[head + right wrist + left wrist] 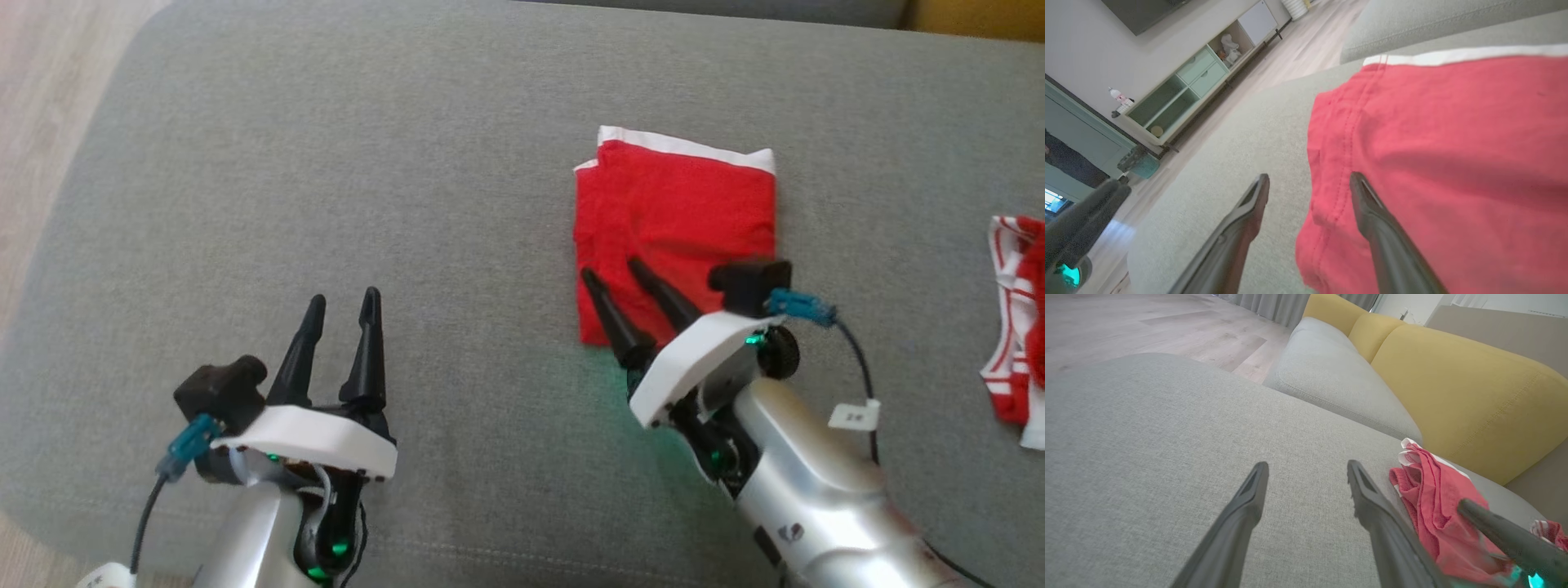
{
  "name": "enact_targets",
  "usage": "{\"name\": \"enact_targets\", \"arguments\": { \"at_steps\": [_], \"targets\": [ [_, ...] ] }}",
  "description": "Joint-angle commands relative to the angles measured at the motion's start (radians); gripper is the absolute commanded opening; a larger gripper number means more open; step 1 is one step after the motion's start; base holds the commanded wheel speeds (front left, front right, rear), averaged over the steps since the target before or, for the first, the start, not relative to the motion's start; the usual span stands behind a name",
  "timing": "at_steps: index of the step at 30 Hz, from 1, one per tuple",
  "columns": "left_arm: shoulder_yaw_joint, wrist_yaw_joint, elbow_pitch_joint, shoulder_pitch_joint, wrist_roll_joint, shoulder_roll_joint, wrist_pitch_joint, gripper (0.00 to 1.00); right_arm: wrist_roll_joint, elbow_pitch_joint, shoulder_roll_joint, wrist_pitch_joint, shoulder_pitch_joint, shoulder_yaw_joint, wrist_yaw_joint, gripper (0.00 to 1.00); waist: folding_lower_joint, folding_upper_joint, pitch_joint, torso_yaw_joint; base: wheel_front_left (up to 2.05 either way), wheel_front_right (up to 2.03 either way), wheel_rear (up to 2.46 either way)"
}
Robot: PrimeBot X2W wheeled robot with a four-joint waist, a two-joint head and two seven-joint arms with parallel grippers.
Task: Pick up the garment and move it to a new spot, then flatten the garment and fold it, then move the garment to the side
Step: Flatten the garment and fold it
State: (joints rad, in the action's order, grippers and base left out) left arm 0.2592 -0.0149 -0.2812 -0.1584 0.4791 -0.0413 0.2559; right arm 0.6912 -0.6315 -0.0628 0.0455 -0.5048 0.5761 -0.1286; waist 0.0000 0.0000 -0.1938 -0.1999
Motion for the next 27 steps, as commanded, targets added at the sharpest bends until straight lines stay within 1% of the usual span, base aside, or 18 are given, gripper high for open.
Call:
{"name": "enact_targets", "arguments": {
  "at_steps": [1, 4, 6, 9, 12, 15, 19, 23, 27],
  "targets": [
    [-0.038, -0.001, 0.03, -0.034, -0.006, -0.009, 0.006, 1.0, 0.007, 0.005, 0.013, 0.021, -0.032, 0.036, -0.002, 1.0, 0.0, 0.0, 0.001, 0.013, 0.0, 0.0, 0.0],
    [-0.053, -0.001, 0.037, -0.043, -0.008, -0.009, 0.006, 1.0, 0.036, -0.023, 0.013, 0.052, -0.061, 0.061, -0.002, 1.0, 0.0, 0.0, 0.008, 0.039, 0.0, 0.0, 0.0],
    [-0.053, -0.001, 0.037, -0.043, -0.008, -0.009, 0.006, 1.0, 0.036, -0.023, 0.013, 0.052, -0.061, 0.061, -0.002, 1.0, 0.0, 0.0, 0.008, 0.039, 0.0, 0.0, 0.0],
    [-0.064, -0.004, 0.04, -0.042, -0.015, -0.009, 0.006, 1.0, 0.047, -0.04, 0.013, 0.085, -0.098, 0.036, -0.002, 1.0, 0.0, 0.0, 0.016, 0.066, 0.0, 0.0, 0.0],
    [-0.073, -0.008, 0.044, -0.042, -0.019, -0.009, 0.006, 1.0, 0.026, -0.045, 0.012, 0.1, -0.12, -0.003, -0.002, 1.0, 0.0, 0.0, 0.026, 0.087, 0.0, 0.0, 0.0],
    [-0.081, -0.009, 0.053, -0.041, -0.02, -0.009, 0.006, 1.0, -0.006, -0.031, -0.012, 0.107, -0.129, -0.05, -0.002, 1.0, 0.0, 0.0, 0.037, 0.106, 0.0, 0.0, 0.0],
    [-0.087, -0.011, 0.07, -0.039, -0.022, -0.009, 0.006, 1.0, -0.1, 0.01, -0.081, 0.121, -0.125, -0.105, -0.002, 1.0, 0.0, 0.0, 0.051, 0.132, 0.0, 0.0, 0.0],
    [-0.089, -0.016, 0.09, -0.041, -0.027, -0.009, 0.006, 1.0, -0.213, 0.079, -0.146, 0.134, -0.096, -0.172, -0.002, 1.0, 0.0, 0.0, 0.057, 0.157, 0.0, 0.0, 0.0],
    [-0.09, -0.02, 0.106, -0.046, -0.034, -0.009, 0.006, 1.0, -0.319, 0.163, -0.182, 0.136, -0.036, -0.253, -0.002, 1.0, 0.0, 0.0, 0.056, 0.175, 0.0, 0.0, 0.0]
  ]
}}
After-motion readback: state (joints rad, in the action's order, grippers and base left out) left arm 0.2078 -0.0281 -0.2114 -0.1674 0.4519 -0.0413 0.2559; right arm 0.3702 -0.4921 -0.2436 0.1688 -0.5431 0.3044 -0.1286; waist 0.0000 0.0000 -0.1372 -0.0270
